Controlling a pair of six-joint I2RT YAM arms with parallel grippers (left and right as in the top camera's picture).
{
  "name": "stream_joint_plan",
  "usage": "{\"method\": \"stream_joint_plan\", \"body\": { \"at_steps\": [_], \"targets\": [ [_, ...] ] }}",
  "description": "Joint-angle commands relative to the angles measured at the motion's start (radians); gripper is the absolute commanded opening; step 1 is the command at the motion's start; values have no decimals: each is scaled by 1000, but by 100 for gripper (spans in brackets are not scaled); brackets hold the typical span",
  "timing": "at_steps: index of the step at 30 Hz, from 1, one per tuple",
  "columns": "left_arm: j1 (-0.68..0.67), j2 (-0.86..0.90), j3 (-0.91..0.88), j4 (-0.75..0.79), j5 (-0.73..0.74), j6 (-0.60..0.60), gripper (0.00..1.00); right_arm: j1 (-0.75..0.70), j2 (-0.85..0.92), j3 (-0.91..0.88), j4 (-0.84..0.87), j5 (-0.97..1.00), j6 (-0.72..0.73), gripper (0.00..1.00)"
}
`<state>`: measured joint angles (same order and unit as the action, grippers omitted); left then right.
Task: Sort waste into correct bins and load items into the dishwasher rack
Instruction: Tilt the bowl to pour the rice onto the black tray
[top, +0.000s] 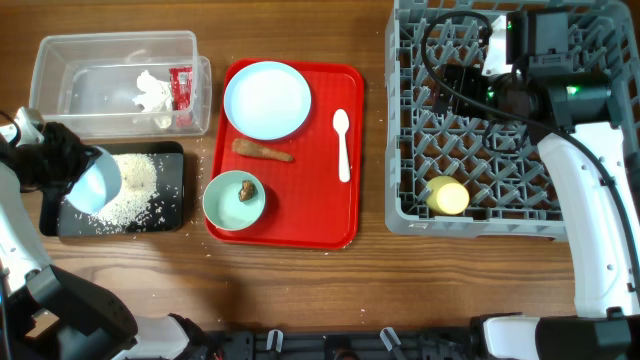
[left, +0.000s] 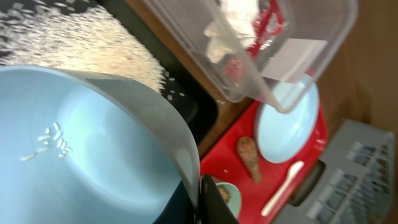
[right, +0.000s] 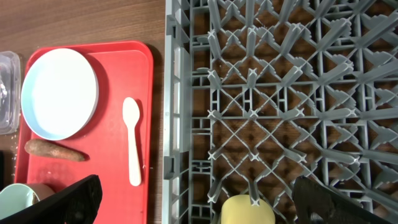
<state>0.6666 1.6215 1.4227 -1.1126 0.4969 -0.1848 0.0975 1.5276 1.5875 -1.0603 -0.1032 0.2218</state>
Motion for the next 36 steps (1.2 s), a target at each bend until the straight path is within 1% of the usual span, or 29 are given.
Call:
{"method": "stream_joint_plan", "body": {
  "at_steps": [1, 2, 4, 6, 9, 11, 12, 15, 17, 20, 23, 25, 26, 27, 28, 29, 30, 32, 34, 36],
  "targets": [
    [-11, -19, 16, -3, 120, 118, 4, 4, -5, 9, 3, 16, -10, 100],
    [-7, -19, 16, -13, 285, 195, 4, 4, -5, 9, 3, 13, -10, 100],
    [9, -19, 16, -25, 422, 231, 4, 4, -5, 9, 2, 12, -10, 100],
    [37, -19, 16, -41, 476, 234, 4, 4, -5, 9, -5, -14, -10, 100],
    [112, -12, 16, -56, 517, 234, 4, 4, -5, 9, -15, -54, -13, 100],
    [163, 8, 16, -56, 623, 234, 4, 4, -5, 9, -11, -47, -25, 100],
    [188, 27, 15, -59, 714, 234, 4, 4, -5, 9, -8, -47, -43, 100],
    [216, 79, 15, -84, 898, 238, 4, 4, -5, 9, -7, -44, -53, 100],
    [216, 112, 14, -88, 977, 256, 4, 4, -5, 9, -13, -44, -58, 100],
    [220, 168, 14, -79, 993, 225, 4, 4, -5, 9, -17, -44, -58, 100],
    [222, 198, 14, -168, 1078, 268, 4, 4, -5, 9, -3, -43, -66, 100],
    [222, 198, 14, -172, 1081, 269, 4, 4, -5, 9, 0, -43, -66, 100],
    [222, 198, 14, -212, 1081, 246, 4, 4, -5, 9, 0, -44, -65, 100],
    [219, 198, 14, -265, 1080, 274, 4, 4, -5, 9, 0, -44, -64, 100],
    [220, 198, 14, -237, 1080, 308, 4, 4, -5, 9, 0, -44, -64, 100],
    [227, 199, 14, -191, 1064, 305, 4, 4, -5, 9, 1, -44, -63, 100],
    [230, 201, 14, -177, 1048, 277, 4, 4, -5, 9, 2, -44, -62, 100],
    [233, 201, 14, -196, 1053, 244, 4, 4, -5, 9, 0, -44, -62, 100],
    [233, 200, 14, -218, 1060, 244, 4, 4, -5, 9, -2, -44, -62, 100],
    [227, 198, 14, -273, 1059, 269, 4, 4, -5, 9, -3, -44, -63, 100]
  ]
}}
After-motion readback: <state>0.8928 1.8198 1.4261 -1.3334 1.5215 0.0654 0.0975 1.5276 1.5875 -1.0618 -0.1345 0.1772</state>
